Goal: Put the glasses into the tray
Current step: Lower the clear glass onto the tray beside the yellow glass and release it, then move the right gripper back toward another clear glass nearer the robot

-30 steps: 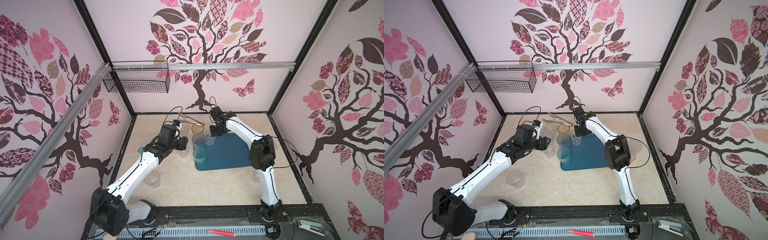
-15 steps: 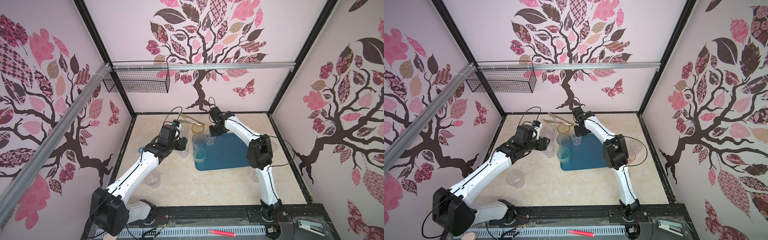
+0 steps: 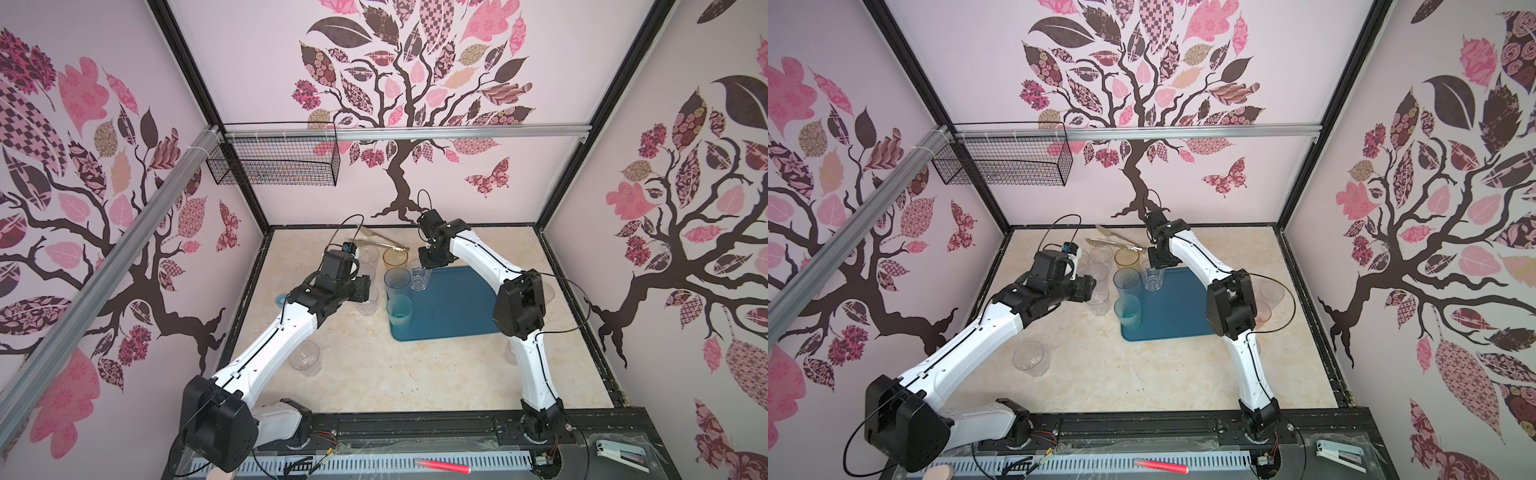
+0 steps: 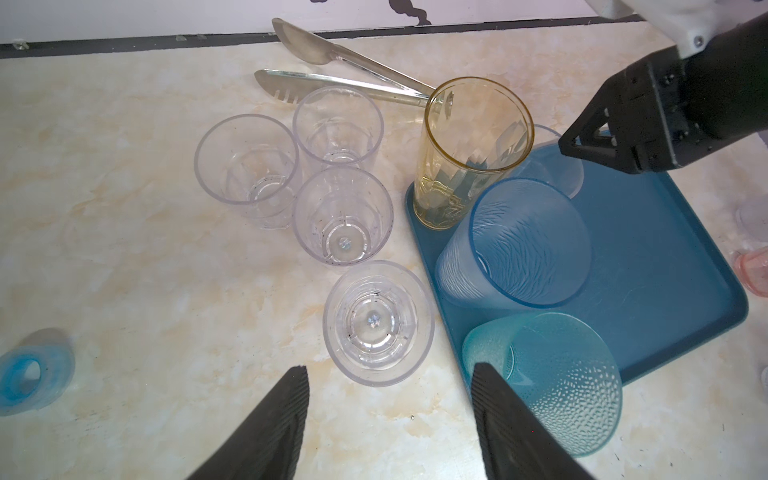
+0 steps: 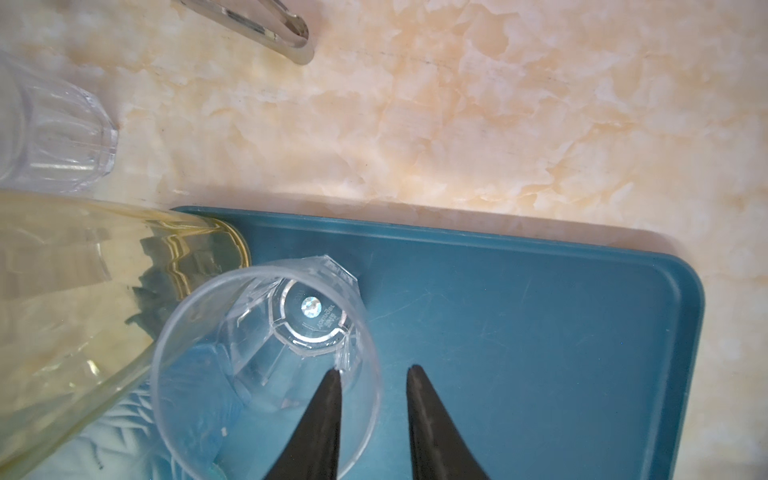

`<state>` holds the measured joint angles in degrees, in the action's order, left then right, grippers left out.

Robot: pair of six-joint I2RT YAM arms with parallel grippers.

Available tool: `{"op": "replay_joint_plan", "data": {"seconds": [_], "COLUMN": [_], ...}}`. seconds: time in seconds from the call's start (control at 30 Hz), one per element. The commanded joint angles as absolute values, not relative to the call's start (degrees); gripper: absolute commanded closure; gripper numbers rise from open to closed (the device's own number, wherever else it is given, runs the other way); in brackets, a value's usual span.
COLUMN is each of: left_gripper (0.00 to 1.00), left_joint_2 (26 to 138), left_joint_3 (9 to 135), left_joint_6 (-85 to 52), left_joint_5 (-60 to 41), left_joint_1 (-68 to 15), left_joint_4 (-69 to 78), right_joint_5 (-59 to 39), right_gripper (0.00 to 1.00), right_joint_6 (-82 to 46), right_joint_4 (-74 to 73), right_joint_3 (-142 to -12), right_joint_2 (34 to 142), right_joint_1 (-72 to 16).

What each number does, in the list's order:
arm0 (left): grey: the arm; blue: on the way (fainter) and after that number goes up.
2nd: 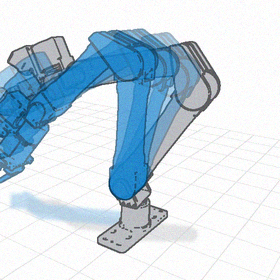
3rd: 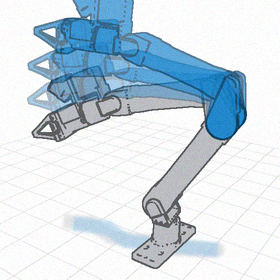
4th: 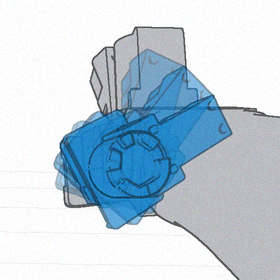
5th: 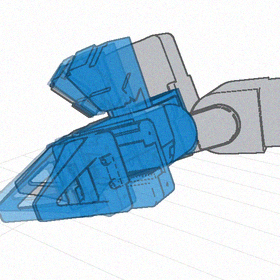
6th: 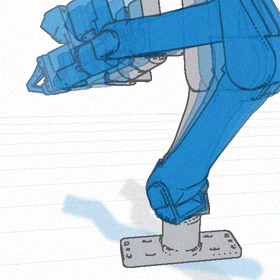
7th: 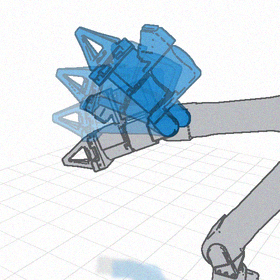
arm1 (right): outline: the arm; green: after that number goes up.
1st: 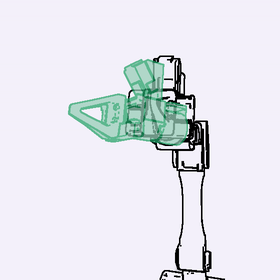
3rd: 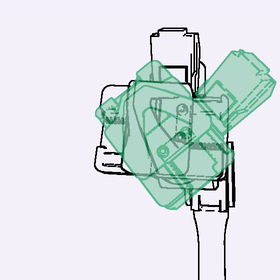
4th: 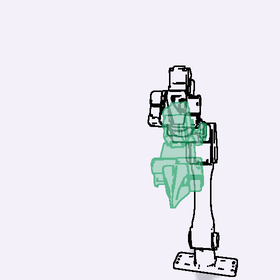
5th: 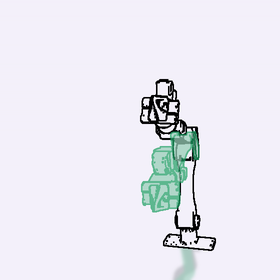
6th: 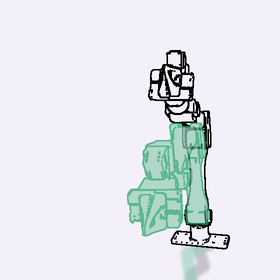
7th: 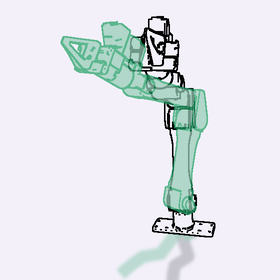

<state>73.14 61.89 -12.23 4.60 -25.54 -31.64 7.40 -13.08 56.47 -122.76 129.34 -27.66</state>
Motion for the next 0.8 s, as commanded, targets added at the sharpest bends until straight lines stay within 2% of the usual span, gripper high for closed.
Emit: {"op": "replay_joint_plan", "data": {"seconds": [0.0, 0.1, 0.23, 0.43, 0.63, 0.77], "left_gripper": [0.33, 0.34, 0.35, 0.34, 0.32, 0.33], "left_joint_2": [73.81, 74.13, 73.58, 68.20, 63.32, 62.59], "left_joint_3": [66.56, 67.71, 68.40, 65.03, 61.98, 61.58], "left_joint_6": [-12.39, -13.38, -16.88, -20.39, -22.23, -25.16], "left_joint_5": [7.43, 8.50, 7.01, 6.84, 8.48, 2.32], "left_joint_1": [-25.41, -23.15, -15.58, -7.70, -5.07, -1.12], "left_joint_4": [-35.44, -39.40, -45.87, -51.04, -54.14, -56.89], "right_joint_5": [8.94, 9.12, 8.78, 7.44, 3.82, 2.48], "right_gripper": [0.68, 0.66, 0.65, 0.61, 0.59, 0.59], "right_joint_6": [-13.79, -14.04, -14.63, -17.56, -20.93, -21.44], "right_joint_4": [59.37, 60.31, 57.24, 53.54, 52.65, 50.89], "right_joint_3": [-124.27, -122.83, -113.64, -104.52, -103.07, -102.55], "right_joint_2": [123.60, 119.89, 111.72, 102.02, 99.06, 100.11], "right_joint_1": [-27.51, -27.49, -28.43, -36.88, -45.21, -51.15]}}
